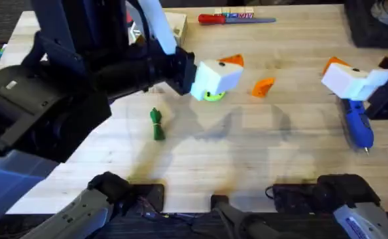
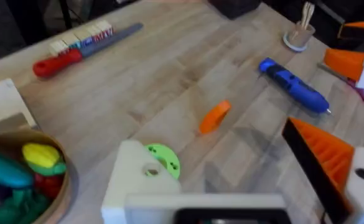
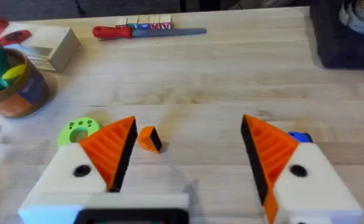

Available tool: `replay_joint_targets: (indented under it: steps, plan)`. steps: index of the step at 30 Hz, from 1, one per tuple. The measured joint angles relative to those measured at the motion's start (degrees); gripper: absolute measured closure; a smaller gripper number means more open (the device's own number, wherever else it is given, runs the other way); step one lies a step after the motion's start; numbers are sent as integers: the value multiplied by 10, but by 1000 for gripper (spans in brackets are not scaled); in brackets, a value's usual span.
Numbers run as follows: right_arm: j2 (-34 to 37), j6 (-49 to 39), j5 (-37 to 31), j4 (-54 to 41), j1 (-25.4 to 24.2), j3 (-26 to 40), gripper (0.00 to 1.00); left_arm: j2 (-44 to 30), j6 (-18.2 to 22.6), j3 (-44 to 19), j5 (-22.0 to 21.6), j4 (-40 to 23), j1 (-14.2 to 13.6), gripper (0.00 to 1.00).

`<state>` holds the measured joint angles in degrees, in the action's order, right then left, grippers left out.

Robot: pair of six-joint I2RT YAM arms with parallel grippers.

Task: Pick up the gripper from the table and insert it into the empty holder that is missing its gripper. Then pick up a screw, insert it into the mounting hole, and use the screwdriver to tighten it. Finally, clean up the table by picking up the vegetable and placing it into the bucket.

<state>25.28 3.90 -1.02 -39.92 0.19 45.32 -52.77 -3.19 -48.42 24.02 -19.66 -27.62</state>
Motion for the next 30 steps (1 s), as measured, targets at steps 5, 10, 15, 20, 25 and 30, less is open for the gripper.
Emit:
replay_joint_targets:
  steps: [5, 10, 15, 20, 25, 30]
  plan:
    - [0, 0, 0, 0, 0, 0, 10, 12, 29, 12, -19, 62, 0, 12]
    - [0, 0, 0, 0, 0, 0, 10, 126, 43, 102, -48, 80, 0, 13]
    - [0, 0, 0, 0, 0, 0, 8, 297, 48, 223, -75, 120, 0, 13]
    - [0, 0, 0, 0, 0, 0, 10, 423, 45, 344, -86, 179, 2, 12]
    - [0, 0, 0, 0, 0, 0, 10, 505, 22, 455, -89, 253, 13, 12]
    - [0, 0, 0, 0, 0, 0, 10, 522, -3, 481, -89, 257, 20, 12]
